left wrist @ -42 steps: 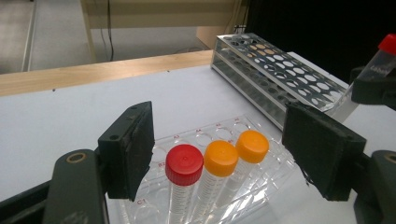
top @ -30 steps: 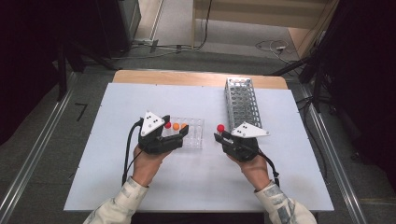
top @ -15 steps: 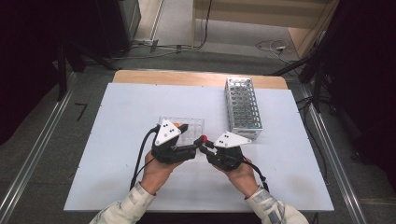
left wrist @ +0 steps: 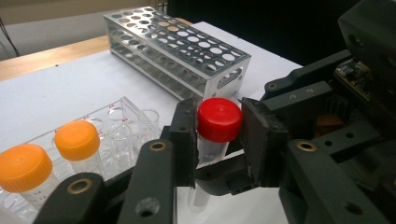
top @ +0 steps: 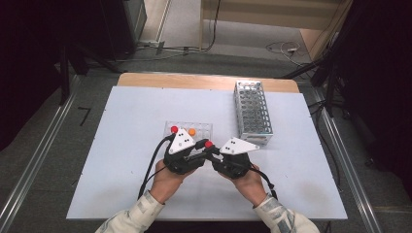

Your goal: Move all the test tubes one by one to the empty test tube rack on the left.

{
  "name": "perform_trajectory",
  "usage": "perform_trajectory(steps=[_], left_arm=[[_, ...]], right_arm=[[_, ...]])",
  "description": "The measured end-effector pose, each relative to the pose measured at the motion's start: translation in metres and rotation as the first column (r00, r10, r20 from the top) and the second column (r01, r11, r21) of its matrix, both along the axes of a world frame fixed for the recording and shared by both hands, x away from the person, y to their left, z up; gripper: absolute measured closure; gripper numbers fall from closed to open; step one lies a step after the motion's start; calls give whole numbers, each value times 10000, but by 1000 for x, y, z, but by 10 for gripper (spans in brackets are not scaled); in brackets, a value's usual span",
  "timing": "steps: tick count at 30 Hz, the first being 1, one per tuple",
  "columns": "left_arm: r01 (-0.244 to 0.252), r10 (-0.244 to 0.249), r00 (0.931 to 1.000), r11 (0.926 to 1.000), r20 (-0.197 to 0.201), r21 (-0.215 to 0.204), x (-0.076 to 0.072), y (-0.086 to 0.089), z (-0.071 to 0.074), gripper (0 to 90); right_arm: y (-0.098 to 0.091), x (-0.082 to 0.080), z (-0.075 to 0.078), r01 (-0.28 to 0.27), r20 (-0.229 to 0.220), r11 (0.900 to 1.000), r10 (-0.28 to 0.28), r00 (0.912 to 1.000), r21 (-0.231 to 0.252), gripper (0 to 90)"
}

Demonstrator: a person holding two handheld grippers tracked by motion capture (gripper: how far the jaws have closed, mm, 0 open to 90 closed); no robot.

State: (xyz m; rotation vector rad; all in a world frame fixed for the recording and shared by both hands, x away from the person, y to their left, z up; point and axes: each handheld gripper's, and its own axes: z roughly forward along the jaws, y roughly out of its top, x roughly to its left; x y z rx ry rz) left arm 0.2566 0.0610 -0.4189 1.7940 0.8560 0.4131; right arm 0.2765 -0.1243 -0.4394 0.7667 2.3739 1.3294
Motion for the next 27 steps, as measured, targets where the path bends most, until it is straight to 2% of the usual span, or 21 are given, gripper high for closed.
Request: perform_trajectory(steps=[4,9,13,19,27], left_arm=[[58,-58,10000,10000,-23,17,0,0,0,694],[-40,40,10000,9999,-18,-114,-1,5,4,699],[-273,272,9996,9993,-35,-246,-2,16,9,699],[-761,763,9971,9965,25,-359,-4,38,20,699],[-1414,1420,9898,9891,102,-420,-4,61,27,699]], right_arm=[[0,0,0,-33,-12,10000,33,10000,8,692],[0,-2,0,-390,104,9992,390,9992,-27,467],[-4,-3,2,-479,79,9988,480,9988,-56,383],[-18,-4,5,-276,115,9995,275,9996,124,374],[-36,1,2,247,99,9997,-247,9996,9,369]])
